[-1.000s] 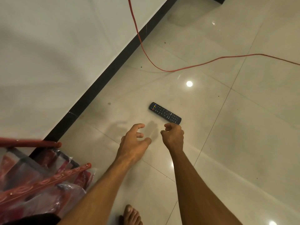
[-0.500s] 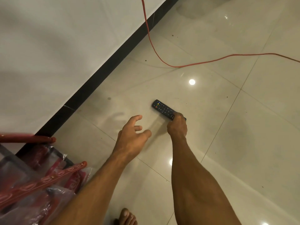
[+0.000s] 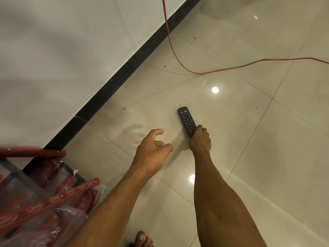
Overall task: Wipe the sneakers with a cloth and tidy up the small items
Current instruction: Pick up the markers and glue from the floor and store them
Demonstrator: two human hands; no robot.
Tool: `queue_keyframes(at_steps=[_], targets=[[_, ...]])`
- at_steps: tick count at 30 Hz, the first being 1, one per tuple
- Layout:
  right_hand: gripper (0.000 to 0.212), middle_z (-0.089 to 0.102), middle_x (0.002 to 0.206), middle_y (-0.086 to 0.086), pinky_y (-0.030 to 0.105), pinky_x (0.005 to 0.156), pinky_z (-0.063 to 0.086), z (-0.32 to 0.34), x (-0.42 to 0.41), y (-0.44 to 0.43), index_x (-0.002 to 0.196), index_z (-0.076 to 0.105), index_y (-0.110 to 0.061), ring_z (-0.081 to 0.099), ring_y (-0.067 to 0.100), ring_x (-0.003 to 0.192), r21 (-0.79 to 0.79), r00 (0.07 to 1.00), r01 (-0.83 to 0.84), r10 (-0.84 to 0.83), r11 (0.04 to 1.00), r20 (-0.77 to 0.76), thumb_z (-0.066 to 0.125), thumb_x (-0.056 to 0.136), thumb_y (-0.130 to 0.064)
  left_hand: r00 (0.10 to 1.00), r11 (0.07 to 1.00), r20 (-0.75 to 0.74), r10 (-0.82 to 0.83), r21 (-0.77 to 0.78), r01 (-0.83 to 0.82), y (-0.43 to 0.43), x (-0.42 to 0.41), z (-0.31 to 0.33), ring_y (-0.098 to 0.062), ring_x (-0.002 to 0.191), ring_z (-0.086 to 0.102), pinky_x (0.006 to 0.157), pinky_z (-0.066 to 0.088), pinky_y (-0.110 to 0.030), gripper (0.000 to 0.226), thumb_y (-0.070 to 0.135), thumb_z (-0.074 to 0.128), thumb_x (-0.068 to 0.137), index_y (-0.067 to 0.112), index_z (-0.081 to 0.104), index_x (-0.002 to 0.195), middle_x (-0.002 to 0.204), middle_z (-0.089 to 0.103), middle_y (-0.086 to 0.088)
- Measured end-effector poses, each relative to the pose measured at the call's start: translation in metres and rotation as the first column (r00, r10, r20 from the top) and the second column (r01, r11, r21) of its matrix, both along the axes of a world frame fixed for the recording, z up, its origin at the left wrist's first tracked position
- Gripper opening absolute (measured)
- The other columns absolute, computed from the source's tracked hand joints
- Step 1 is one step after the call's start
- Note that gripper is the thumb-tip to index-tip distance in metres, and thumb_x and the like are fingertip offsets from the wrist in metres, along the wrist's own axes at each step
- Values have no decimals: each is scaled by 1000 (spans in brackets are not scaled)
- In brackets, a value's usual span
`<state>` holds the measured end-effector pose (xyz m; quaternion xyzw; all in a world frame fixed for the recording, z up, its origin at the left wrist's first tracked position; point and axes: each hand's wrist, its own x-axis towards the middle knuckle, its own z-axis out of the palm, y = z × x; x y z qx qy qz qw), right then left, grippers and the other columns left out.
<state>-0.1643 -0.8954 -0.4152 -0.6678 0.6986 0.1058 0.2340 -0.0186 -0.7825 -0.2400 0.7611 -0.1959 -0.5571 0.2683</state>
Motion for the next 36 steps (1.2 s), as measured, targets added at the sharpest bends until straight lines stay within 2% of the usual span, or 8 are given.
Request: queue_keyframes(at_steps=[8, 13, 15, 18, 21, 23, 27, 36], targets=[[35, 41, 126, 19, 43, 85, 51, 1, 12, 10, 121, 47, 2, 53, 36, 108, 55, 972, 204, -209, 977, 107, 58, 88, 0, 1000, 1000, 2, -10, 5, 10, -1, 0, 3, -17, 99, 64, 89, 56, -41, 52, 22, 59, 90, 34, 44, 137, 114, 61, 2], [32, 56, 116, 20, 35, 69, 47, 7, 9, 9, 115, 50, 2, 59, 36, 99, 161, 898, 345, -375, 925, 231, 61, 86, -3, 1000, 1000, -6, -6, -2, 6, -1, 2, 9, -17, 98, 64, 89, 56, -42, 51, 20, 59, 89, 33, 45, 136, 109, 62, 2], [35, 60, 114, 19, 33, 68, 49, 12, 7, 12, 112, 55, 0, 60, 31, 93, 260, 780, 471, -535, 843, 324, 69, 80, -2, 1000, 1000, -4, -8, -12, 8, -1, 4, 11, -17, 98, 64, 91, 55, -42, 51, 20, 59, 88, 33, 46, 136, 106, 62, 3], [37, 66, 109, 21, 37, 69, 57, 28, 6, 24, 104, 60, 0, 66, 31, 91, 489, 416, 609, -776, 624, 473, 79, 72, 3, 1000, 1000, 15, -20, -14, 20, 1, 6, 13, -18, 100, 64, 92, 54, -42, 50, 20, 59, 90, 32, 45, 137, 108, 61, 2], [41, 68, 106, 21, 38, 70, 59, 56, 4, 43, 112, 61, 1, 69, 33, 90, 672, 134, 563, -856, 480, 499, 76, 74, 9, 999, 1000, 38, -31, 3, 31, 9, 6, 21, -21, 100, 64, 91, 55, -41, 48, 19, 58, 90, 31, 47, 135, 111, 61, 0], [47, 70, 107, 18, 37, 69, 60, 72, 3, 54, 119, 61, -3, 70, 33, 91, 743, 59, 482, -863, 465, 502, 73, 76, 10, 998, 999, 58, -38, 15, 38, 17, 7, 26, -21, 97, 65, 86, 55, -37, 48, 16, 58, 88, 31, 49, 133, 106, 62, 1], [49, 72, 106, 14, 36, 74, 58, 109, 6, 72, 126, 60, -6, 70, 32, 95, 799, 37, 288, -839, 529, 542, 68, 80, 9, 993, 998, 102, -57, 20, 55, 37, 8, 47, -21, 95, 66, 82, 54, -36, 48, 15, 59, 86, 33, 50, 130, 102, 61, 4], [60, 72, 106, 14, 53, 91, 52, 227, 10, 115, 126, 50, -8, 67, 36, 102, 716, 139, 40, -713, 697, 687, 70, 74, 14, 983, 987, 109, 150, -73, -142, 89, 1, 132, -18, 84, 69, 78, 60, -41, 41, 10, 57, 92, 28, 50, 128, 104, 64, -2]])
